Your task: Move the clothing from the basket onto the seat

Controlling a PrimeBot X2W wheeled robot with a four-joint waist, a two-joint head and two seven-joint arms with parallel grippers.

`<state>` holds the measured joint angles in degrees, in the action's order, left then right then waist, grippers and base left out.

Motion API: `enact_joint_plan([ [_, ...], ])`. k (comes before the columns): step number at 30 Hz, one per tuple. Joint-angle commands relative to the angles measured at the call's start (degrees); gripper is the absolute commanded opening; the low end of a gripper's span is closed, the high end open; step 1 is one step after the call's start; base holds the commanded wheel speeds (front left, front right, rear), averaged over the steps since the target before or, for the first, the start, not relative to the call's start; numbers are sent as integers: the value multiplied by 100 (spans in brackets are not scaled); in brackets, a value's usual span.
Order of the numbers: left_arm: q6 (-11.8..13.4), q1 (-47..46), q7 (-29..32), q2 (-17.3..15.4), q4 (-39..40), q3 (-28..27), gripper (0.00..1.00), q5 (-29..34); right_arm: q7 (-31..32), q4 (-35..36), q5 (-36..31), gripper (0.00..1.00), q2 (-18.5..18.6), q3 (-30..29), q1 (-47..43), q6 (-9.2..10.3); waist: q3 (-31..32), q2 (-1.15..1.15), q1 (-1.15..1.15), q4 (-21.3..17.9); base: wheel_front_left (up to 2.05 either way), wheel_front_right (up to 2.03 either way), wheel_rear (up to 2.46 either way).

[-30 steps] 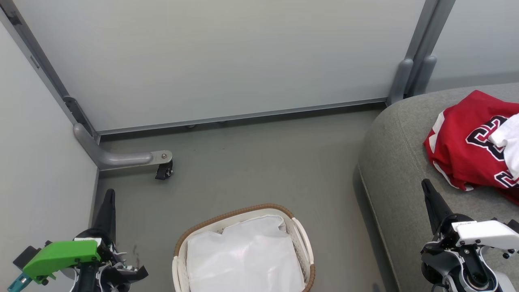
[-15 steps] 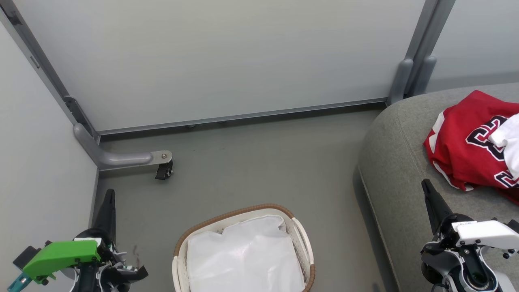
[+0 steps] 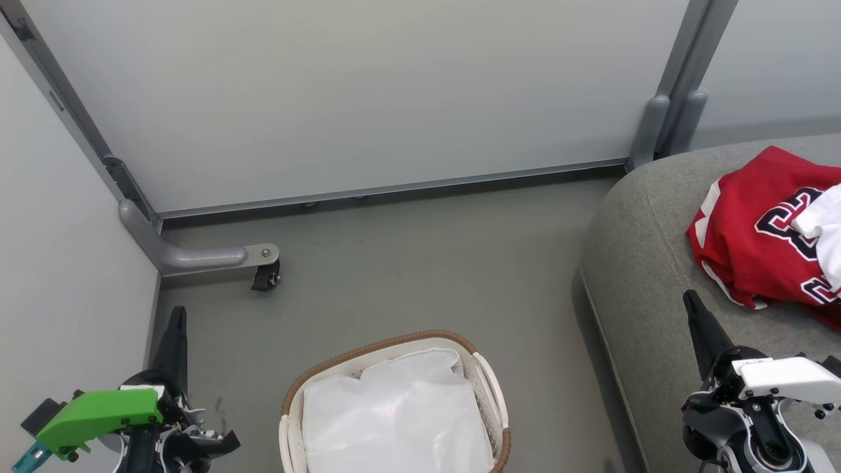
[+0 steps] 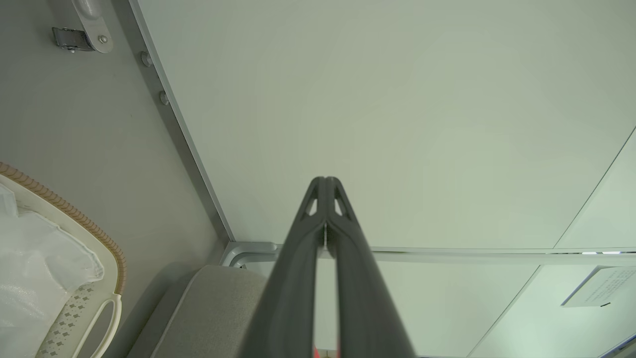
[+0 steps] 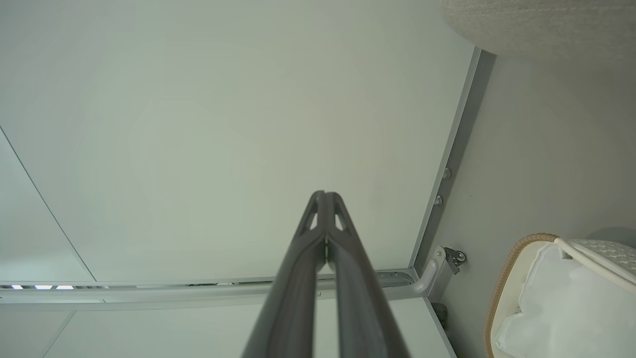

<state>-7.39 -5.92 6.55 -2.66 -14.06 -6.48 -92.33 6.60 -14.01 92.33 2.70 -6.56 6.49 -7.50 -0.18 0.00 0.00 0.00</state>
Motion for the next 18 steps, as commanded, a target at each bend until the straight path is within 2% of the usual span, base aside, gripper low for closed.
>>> enact_joint_plan([
  [1, -21, -63, 19, -40, 9, -13, 0, -17, 9, 14, 17, 0, 34, -12, -63, 2, 0, 0, 0, 0, 0, 0, 0],
  [18, -21, -63, 19, -39, 10, -13, 0, -17, 9, 14, 18, 0, 34, -11, -63, 2, 0, 0, 0, 0, 0, 0, 0],
])
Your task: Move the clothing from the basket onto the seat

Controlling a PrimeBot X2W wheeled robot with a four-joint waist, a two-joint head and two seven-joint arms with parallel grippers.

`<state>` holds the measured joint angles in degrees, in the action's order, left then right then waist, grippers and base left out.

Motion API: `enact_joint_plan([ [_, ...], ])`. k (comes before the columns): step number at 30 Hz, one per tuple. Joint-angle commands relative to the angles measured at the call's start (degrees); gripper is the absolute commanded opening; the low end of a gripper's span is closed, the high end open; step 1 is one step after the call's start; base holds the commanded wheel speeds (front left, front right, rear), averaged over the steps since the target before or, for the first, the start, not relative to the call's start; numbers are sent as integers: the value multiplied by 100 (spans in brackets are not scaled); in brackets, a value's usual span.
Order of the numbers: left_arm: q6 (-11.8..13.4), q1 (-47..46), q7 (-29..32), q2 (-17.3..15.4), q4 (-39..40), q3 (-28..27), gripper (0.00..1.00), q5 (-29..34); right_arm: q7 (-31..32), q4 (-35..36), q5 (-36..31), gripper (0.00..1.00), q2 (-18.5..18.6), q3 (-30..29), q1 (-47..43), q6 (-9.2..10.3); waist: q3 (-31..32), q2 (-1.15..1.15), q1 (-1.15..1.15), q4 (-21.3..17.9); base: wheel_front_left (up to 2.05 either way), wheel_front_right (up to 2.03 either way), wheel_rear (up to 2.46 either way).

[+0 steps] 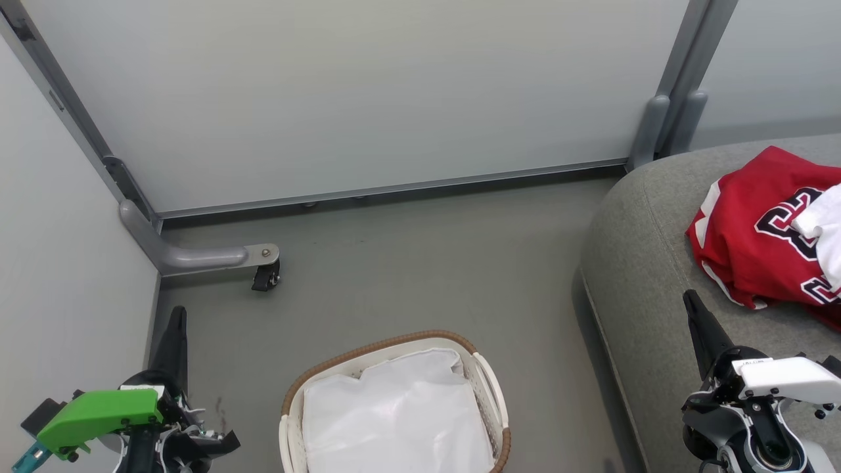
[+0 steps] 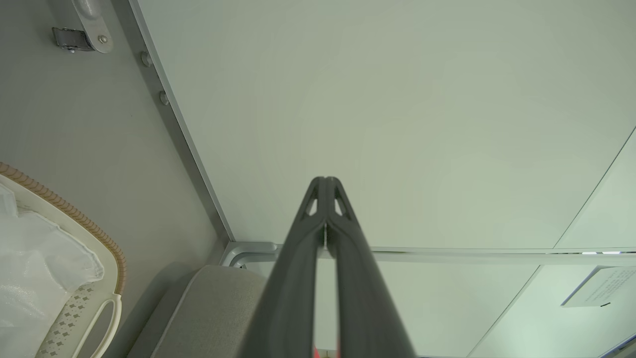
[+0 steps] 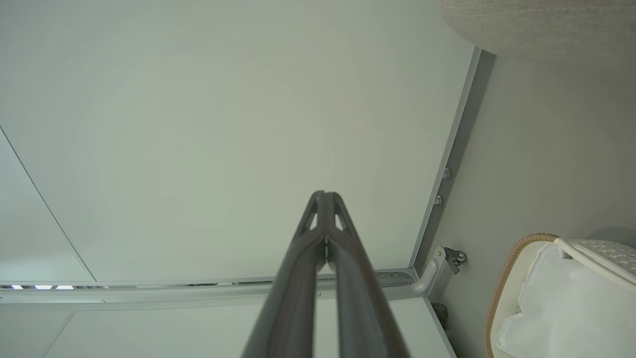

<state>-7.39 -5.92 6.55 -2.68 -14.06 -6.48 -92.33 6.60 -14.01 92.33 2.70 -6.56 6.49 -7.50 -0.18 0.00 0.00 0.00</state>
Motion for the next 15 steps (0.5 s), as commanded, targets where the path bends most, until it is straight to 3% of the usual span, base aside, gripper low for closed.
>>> enact_joint_plan([
  [1, -21, -63, 19, -38, 10, -13, 0, -17, 9, 14, 18, 0, 34, -11, -63, 2, 0, 0, 0, 0, 0, 0, 0],
  [15, -21, -63, 18, -38, 9, -12, 0, -18, 9, 13, 18, 0, 34, -11, -63, 2, 0, 0, 0, 0, 0, 0, 0],
])
